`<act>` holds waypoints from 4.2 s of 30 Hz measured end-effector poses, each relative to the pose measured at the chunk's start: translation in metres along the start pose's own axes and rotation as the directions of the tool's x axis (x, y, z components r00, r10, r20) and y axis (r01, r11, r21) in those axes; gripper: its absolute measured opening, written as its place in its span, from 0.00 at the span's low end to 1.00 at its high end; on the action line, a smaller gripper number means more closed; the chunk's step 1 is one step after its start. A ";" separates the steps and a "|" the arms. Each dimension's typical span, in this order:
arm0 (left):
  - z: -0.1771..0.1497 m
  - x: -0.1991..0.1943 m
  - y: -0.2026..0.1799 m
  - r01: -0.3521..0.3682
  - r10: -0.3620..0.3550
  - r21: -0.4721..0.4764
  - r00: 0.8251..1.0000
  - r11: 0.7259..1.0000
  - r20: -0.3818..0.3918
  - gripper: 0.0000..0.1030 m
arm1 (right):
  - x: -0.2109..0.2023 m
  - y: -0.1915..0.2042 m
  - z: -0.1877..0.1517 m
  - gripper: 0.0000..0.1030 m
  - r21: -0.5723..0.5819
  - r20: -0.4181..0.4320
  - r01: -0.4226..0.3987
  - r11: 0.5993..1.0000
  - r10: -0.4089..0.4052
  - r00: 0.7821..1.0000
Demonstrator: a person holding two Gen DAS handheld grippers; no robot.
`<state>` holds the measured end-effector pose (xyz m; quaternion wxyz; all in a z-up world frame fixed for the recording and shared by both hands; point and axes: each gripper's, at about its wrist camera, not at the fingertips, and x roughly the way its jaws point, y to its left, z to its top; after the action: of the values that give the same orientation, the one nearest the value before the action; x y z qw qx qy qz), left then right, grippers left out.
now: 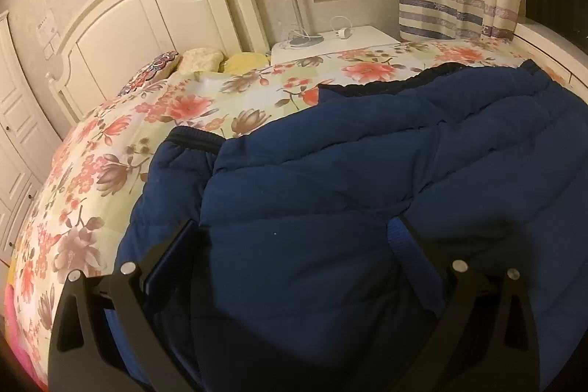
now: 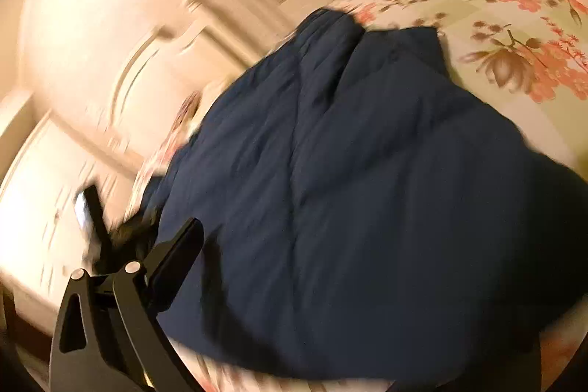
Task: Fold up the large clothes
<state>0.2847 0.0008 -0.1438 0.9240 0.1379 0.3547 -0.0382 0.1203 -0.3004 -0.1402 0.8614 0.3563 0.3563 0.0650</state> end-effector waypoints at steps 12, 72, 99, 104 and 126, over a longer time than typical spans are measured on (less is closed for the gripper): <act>0.051 -0.025 -0.023 0.026 -0.028 -0.075 0.999 0.997 -0.034 0.98 | -0.045 -0.010 -0.009 0.37 -0.009 0.198 -0.223 0.975 0.221 0.955; 0.084 -0.080 0.045 0.030 -0.043 0.135 0.995 0.990 0.088 0.98 | 0.035 0.262 -0.295 0.89 -0.883 0.269 0.284 -0.374 0.093 0.959; 0.032 -0.087 0.092 0.091 -0.072 -0.109 0.983 0.990 0.169 0.98 | 0.053 0.244 -0.170 0.69 -0.973 -0.132 -0.126 0.194 -0.014 0.991; 0.052 -0.057 0.064 0.062 -0.057 -0.052 0.994 0.997 0.093 0.98 | 0.050 0.245 -0.172 0.68 -0.971 -0.142 -0.138 0.195 -0.007 0.990; 0.012 -0.007 0.089 0.040 -0.036 -0.226 0.999 0.973 0.022 0.98 | 0.157 0.254 0.074 0.26 -0.783 -0.119 -0.114 0.612 0.033 0.992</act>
<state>0.3024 0.0821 -0.1104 0.9358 0.0247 0.3513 -0.0165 0.3207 -0.0974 -0.0249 0.9094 -0.0466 0.3160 0.2663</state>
